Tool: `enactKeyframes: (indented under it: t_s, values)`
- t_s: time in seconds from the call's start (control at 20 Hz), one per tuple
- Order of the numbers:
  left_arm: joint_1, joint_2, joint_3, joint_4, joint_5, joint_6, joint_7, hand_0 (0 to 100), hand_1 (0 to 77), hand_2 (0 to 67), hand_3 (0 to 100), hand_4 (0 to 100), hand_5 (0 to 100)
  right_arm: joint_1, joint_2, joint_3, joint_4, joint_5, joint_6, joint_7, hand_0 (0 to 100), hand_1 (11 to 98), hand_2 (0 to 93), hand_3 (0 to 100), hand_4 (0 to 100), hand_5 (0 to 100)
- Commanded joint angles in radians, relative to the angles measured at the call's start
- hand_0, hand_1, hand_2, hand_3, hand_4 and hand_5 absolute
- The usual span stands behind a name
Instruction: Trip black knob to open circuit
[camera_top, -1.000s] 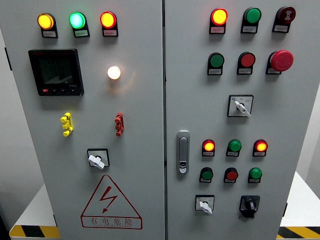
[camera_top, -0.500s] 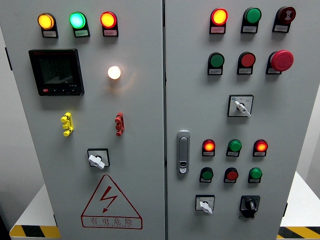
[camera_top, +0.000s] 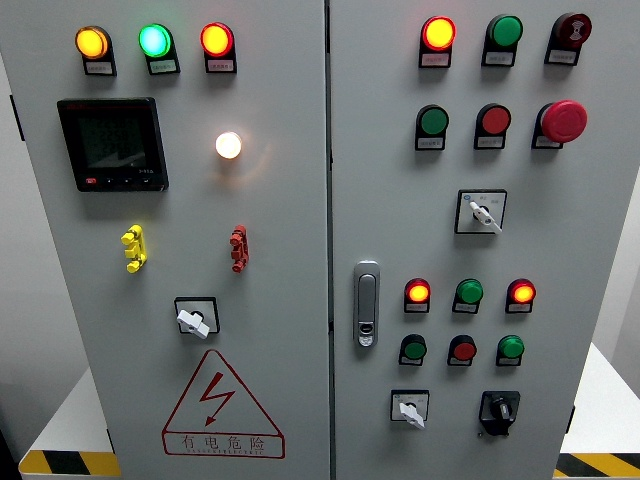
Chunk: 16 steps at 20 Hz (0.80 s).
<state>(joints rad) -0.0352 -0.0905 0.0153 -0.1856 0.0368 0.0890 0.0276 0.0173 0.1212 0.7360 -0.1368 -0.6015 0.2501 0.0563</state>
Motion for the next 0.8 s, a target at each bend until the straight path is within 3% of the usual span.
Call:
enactKeyframes:
  t_s: [0.0,0.15,0.25,0.4,0.55,0.75]
  values:
    - [0.0,0.0,0.0,0.0,0.0,0.0,0.0,0,0.0,19.5,26,10,9,0.006,0.0,0.155,-0.003,-0.149,0.02,-0.022,0,34.5,1.6,11,3,12]
    - [0.0,0.0,0.0,0.0,0.0,0.0,0.0,0,0.0,19.5,26,10,9,0.012,0.0,0.464,-0.003,-0.413,0.104,-0.064,0,34.5,1.6,11,3,12]
    - [0.0,0.0,0.0,0.0,0.0,0.0,0.0,0,0.0,19.5,26,10,9,0.026,0.0,0.594,-0.003,-0.561,0.124,-0.069,0,34.5,1.6,10,3,12]
    - [0.0,0.0,0.0,0.0,0.0,0.0,0.0,0,0.0,19.5,26,10,9,0.042,0.0,0.623,-0.006,-0.577,0.144,-0.069,0,34.6,1.6,10,3,12]
    - [0.0,0.0,0.0,0.0,0.0,0.0,0.0,0,0.0,19.5,26,10,9,0.05,0.0,0.556,-0.032,-0.548,0.144,-0.061,0,34.5,1.6,10,3,12]
    - [0.0,0.0,0.0,0.0,0.0,0.0,0.0,0,0.0,19.5,26,10,9,0.072,0.0,0.568,-0.041,-0.514,0.144,-0.061,0,34.3,1.6,10,3,12]
